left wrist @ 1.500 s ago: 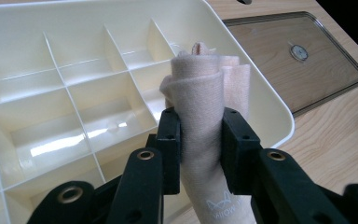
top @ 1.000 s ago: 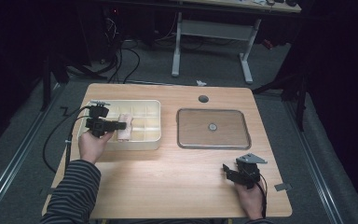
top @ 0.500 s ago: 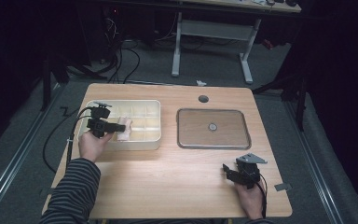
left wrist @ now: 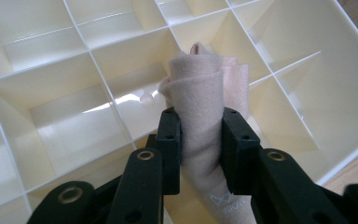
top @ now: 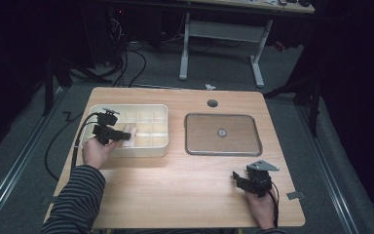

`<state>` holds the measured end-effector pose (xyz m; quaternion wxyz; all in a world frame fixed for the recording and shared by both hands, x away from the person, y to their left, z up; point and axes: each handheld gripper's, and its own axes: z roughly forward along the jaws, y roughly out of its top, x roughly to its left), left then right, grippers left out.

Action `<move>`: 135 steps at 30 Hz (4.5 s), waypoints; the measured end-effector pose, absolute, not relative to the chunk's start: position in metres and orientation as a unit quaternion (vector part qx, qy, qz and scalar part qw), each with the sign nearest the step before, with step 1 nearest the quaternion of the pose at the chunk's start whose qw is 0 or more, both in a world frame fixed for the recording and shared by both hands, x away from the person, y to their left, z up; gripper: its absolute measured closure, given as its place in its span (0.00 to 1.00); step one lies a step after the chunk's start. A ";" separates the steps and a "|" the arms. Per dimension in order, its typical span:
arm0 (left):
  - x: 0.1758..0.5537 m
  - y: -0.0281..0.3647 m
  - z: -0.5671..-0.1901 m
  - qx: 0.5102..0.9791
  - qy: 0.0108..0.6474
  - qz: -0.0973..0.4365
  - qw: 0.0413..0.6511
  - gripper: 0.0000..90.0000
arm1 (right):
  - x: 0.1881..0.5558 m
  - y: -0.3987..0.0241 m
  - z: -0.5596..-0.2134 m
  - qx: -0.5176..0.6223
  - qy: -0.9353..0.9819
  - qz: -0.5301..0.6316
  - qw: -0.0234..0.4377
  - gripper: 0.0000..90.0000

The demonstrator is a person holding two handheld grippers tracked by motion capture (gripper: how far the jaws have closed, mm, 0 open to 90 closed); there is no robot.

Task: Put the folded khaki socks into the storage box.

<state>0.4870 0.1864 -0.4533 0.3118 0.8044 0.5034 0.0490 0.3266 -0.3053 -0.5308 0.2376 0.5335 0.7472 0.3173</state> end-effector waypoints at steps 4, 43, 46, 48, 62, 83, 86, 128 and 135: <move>0.488 0.186 -0.456 0.809 0.501 0.054 0.304 0.80 | 0.327 -0.305 -0.531 0.533 0.747 0.317 0.238 0.39; 0.477 0.168 -0.470 0.852 0.458 0.114 0.228 0.81 | 0.327 -0.304 -0.531 0.529 0.751 0.319 0.235 0.39; 0.477 0.164 -0.471 0.861 0.448 0.123 0.209 0.81 | 0.327 -0.304 -0.531 0.529 0.751 0.319 0.235 0.39; 0.475 0.163 -0.472 0.863 0.442 0.131 0.206 0.80 | 0.327 -0.304 -0.531 0.529 0.750 0.319 0.235 0.39; 0.466 0.173 -0.460 0.825 0.472 0.121 0.287 0.60 | 0.327 -0.304 -0.531 0.529 0.750 0.319 0.234 0.39; 0.476 0.163 -0.452 0.803 0.498 0.155 0.289 0.84 | 0.327 -0.304 -0.531 0.528 0.751 0.319 0.234 0.39; 0.477 0.162 -0.456 0.808 0.495 0.155 0.279 0.87 | 0.327 -0.304 -0.531 0.529 0.751 0.319 0.234 0.39; 0.469 0.179 -0.450 0.780 0.525 0.125 0.317 0.49 | 0.327 -0.304 -0.531 0.529 0.751 0.320 0.233 0.39; 0.465 0.185 -0.444 0.779 0.520 0.124 0.329 0.53 | 0.327 -0.304 -0.531 0.528 0.751 0.320 0.233 0.39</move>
